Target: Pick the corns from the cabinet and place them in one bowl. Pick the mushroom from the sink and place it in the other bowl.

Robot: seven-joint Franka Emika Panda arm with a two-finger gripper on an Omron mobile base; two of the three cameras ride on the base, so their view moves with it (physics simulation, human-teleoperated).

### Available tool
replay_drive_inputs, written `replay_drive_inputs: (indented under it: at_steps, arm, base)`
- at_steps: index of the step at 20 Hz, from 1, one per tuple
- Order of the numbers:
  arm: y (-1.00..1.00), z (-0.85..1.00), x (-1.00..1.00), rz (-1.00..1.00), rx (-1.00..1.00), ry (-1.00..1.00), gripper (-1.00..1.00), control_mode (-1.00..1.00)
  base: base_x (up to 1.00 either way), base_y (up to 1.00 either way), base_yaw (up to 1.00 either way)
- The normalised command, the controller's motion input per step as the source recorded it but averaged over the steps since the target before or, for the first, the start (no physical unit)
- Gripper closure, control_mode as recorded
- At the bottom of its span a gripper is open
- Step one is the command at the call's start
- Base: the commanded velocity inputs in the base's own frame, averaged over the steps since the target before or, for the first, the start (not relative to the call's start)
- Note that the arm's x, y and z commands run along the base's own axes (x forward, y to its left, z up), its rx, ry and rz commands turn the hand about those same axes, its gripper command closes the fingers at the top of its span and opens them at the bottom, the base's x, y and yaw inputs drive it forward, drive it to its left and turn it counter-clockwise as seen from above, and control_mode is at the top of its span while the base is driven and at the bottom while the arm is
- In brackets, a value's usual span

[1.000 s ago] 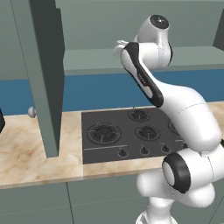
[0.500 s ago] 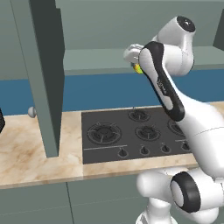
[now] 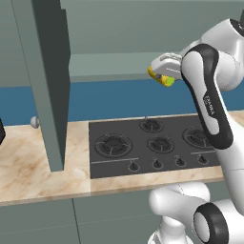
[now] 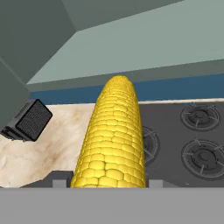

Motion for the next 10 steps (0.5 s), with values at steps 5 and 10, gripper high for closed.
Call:
replay_drive_inputs:
  at_steps: [5,10]
  arm:
    - [-0.17,0.01,-0.63,0.21,0.00,-0.02,1.00,-1.00]
    - [-0.15,-0.07,-0.61,0.21,0.00,-0.01,1.00,-1.00]
  base:
    - [0.00,0.00,0.00]
    - [0.00,0.00,0.00]
